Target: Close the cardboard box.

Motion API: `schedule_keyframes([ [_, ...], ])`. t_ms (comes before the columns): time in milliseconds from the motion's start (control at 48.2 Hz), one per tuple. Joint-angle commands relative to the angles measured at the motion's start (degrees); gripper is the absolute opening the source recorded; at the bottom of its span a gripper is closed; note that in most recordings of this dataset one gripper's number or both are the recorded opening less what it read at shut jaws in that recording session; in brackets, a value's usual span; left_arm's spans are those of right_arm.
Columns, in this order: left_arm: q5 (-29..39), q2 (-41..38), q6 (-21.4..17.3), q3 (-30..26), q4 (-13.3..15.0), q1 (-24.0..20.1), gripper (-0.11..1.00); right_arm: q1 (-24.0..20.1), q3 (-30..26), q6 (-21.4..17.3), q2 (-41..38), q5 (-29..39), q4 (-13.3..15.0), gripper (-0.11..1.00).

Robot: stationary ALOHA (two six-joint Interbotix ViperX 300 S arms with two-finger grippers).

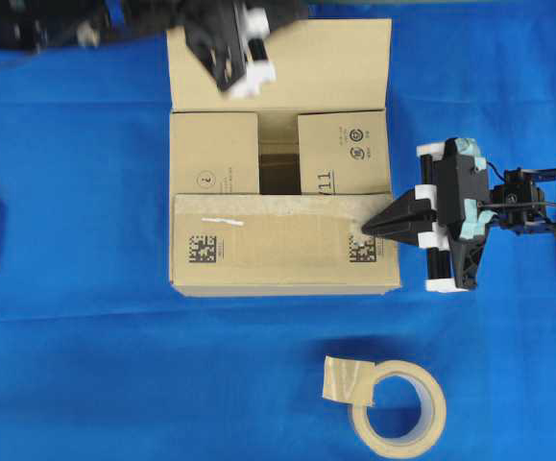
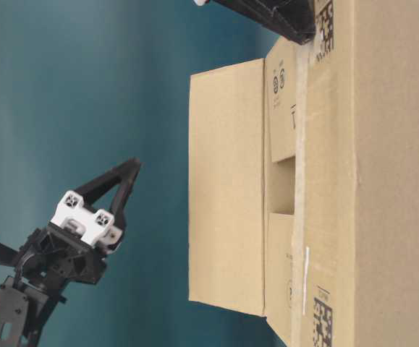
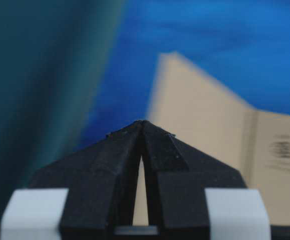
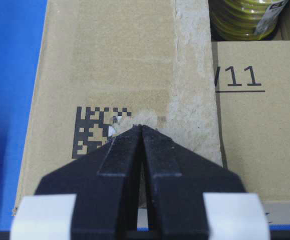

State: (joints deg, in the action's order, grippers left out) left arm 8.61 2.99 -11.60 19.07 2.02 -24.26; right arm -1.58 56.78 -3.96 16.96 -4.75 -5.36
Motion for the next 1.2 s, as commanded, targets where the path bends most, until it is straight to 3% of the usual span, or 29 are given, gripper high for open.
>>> schedule_keyframes([
  [0, 3.96, -0.62, -0.26, -3.96, -0.09, -3.34, 0.00, -0.18, -0.26, 0.00, -0.09, -0.18, -0.18, 0.00],
  [125, 11.69, -2.90, -0.09, -7.56, -0.09, -6.06, 0.00, -0.09, -0.26, 0.00, -0.18, -0.26, -0.18, 0.00],
  [395, 25.31, -6.86, -0.97, -12.39, -0.09, -6.06, 0.00, -0.18, -0.26, 0.09, -0.18, -1.05, -0.09, 0.00],
  [893, 29.88, -8.88, -0.97, -12.13, -0.09, -4.31, 0.00, -0.09, -0.26, 0.09, -0.09, -1.14, 0.00, 0.00],
  [1184, 34.01, -5.71, -0.62, -13.27, -0.09, -2.46, 0.00, 0.18, -0.26, 0.18, -0.18, -1.23, 0.00, 0.00],
])
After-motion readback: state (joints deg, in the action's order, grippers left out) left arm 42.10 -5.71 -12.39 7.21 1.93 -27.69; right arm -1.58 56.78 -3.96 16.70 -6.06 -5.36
